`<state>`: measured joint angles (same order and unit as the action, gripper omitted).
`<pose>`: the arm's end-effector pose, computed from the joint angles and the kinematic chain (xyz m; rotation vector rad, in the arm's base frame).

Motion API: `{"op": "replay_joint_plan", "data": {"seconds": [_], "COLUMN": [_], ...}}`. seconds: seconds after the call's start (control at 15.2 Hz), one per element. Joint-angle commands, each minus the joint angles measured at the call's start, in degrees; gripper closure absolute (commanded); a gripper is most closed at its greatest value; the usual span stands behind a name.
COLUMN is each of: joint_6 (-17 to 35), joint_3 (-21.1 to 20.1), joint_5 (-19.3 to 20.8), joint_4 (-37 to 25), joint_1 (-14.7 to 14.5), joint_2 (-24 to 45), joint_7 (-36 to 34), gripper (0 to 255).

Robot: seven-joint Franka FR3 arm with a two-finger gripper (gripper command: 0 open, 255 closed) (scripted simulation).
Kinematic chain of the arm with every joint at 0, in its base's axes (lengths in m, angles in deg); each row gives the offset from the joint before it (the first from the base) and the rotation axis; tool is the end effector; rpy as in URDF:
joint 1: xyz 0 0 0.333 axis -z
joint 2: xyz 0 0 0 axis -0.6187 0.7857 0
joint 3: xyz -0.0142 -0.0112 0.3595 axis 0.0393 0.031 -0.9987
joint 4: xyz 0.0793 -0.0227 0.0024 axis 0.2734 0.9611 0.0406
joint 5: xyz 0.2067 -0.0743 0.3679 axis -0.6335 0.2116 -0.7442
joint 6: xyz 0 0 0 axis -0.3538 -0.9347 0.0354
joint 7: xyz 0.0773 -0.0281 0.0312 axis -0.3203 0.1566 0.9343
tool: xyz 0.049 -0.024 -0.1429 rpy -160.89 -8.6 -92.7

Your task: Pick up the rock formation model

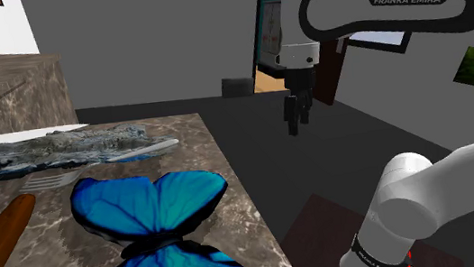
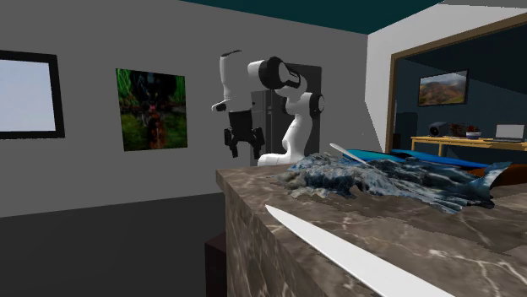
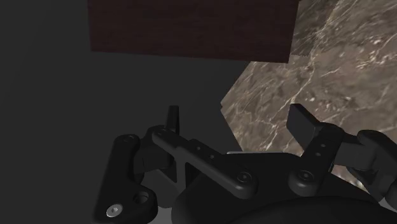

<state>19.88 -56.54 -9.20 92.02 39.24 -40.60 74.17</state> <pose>0.2967 0.0177 0.5523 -3.1071 -0.1084 0.2596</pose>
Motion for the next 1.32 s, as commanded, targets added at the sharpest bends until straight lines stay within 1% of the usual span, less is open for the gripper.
{"op": "replay_joint_plan", "data": {"seconds": [0.0, 0.33, 0.66, 0.99, 1.25], "joint_6": [0.0, 8.73, 16.82, 24.27, 29.76], "joint_3": [0.0, -4.65, -9.49, -14.61, -18.95], "joint_5": [0.0, 1.28, 3.7, 7.41, 11.41], "joint_4": [0.0, -2.95, -6.18, -9.54, -12.23], "joint_1": [0.0, -2.79, -4.89, -6.31, -6.97], "joint_2": [0.0, 4.34, 8.57, 12.65, 15.84], "joint_7": [0.0, 0.99, 1.41, 1.16, 0.38], "gripper": [0, 0, 0, 0, 0]}}
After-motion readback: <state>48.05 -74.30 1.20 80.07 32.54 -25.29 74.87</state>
